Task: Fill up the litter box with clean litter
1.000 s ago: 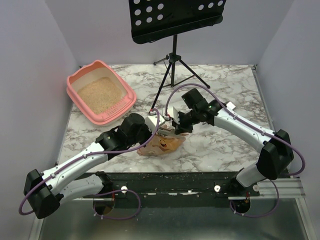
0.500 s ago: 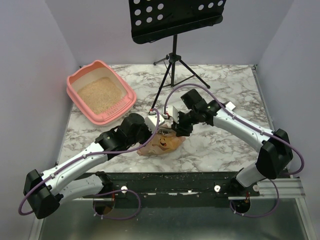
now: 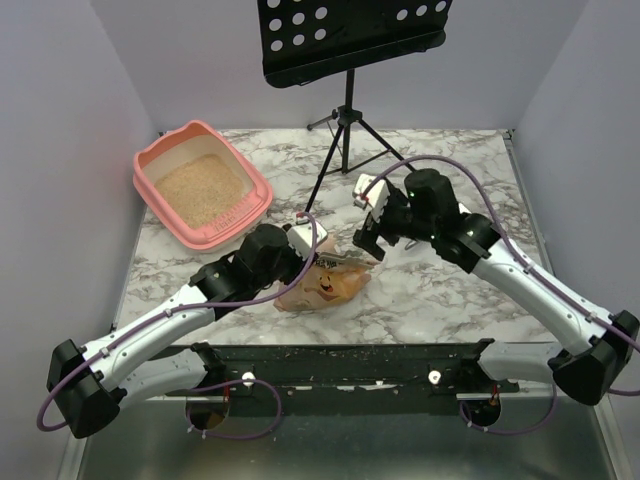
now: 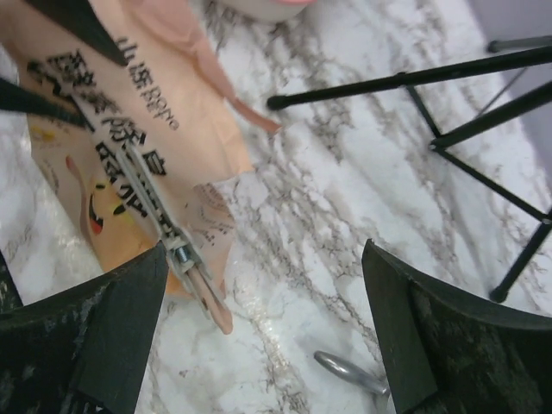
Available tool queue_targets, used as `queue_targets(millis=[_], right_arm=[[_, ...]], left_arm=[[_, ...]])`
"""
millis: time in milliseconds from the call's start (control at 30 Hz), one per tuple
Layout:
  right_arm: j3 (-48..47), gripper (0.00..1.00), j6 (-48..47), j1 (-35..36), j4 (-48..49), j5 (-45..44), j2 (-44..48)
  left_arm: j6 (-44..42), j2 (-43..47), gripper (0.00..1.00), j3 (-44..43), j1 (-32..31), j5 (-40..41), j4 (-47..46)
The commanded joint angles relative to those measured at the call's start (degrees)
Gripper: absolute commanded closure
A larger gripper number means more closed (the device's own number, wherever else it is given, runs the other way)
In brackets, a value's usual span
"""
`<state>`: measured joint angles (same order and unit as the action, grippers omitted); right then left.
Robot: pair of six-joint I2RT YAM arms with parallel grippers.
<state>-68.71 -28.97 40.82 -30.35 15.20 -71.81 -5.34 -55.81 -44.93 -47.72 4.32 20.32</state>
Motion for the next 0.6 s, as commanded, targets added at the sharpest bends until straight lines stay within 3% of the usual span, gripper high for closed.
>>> queue_targets(millis=[0, 33, 100, 300, 433, 567], right_arm=[[1.0, 0.0, 12.0, 0.3, 9.7, -9.8, 3.9], [0.8, 0.0, 14.3, 0.3, 10.4, -12.5, 4.2], [0.2, 0.0, 19.1, 0.3, 11.0, -19.5, 4.7], [0.1, 0.0, 28.9, 0.3, 10.3, -23.4, 7.0], [1.1, 0.0, 40.5, 0.3, 11.1, -33.3, 9.3], [3.8, 0.0, 42.8, 0.3, 12.7, -40.2, 10.8]], left_arm=[[-0.1, 1.1, 0.35, -2.2, 0.0, 3.6, -2.9], [-0.5, 1.1, 0.3, -2.8, 0.0, 3.7, -2.7], [-0.5, 0.4, 0.01, -5.0, 0.0, 3.8, -1.1], [2.1, -1.1, 0.01, -12.2, 0.0, 11.2, 1.5], [3.6, -3.5, 0.01, -16.6, 0.1, 17.2, 3.6], [3.6, -6.4, 0.01, -19.1, 0.0, 24.9, 3.0]])
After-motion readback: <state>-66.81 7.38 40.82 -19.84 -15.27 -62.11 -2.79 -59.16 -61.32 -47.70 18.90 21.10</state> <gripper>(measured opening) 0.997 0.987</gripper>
